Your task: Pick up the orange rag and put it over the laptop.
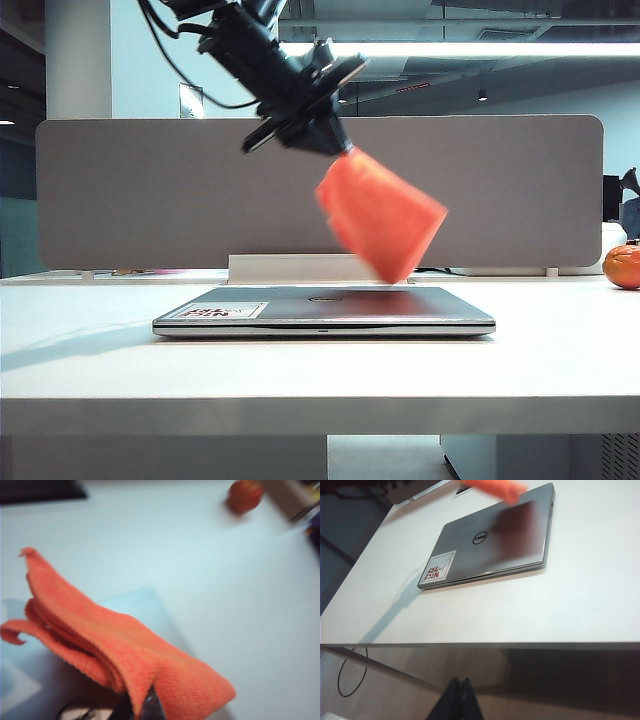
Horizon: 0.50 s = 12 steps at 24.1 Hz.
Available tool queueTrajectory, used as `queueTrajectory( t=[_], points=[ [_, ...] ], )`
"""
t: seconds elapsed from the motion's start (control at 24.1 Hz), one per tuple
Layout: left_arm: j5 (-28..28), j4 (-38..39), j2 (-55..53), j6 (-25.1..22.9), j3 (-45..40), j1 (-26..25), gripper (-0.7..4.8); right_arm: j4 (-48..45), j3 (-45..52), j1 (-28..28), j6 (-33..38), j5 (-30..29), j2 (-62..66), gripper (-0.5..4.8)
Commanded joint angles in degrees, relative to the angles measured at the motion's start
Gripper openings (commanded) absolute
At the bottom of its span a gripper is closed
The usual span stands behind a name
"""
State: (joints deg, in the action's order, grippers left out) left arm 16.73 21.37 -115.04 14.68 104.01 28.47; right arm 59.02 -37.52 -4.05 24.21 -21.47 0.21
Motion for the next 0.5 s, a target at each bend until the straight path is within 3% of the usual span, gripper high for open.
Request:
queueTrajectory(
  t=[0.04,0.5],
  points=[
    [-2.08,10.71,-0.28,-4.92,0.17,-0.83,-0.06,-0.98,-0.20,-0.02,-0.24,0.15,-0.02,-0.05],
    [-8.15,24.63,-4.90,-6.34,0.17,-1.84,-0.05,-0.96,-0.20,-0.02,-0.24,0.13,-0.02,-0.05]
  ],
)
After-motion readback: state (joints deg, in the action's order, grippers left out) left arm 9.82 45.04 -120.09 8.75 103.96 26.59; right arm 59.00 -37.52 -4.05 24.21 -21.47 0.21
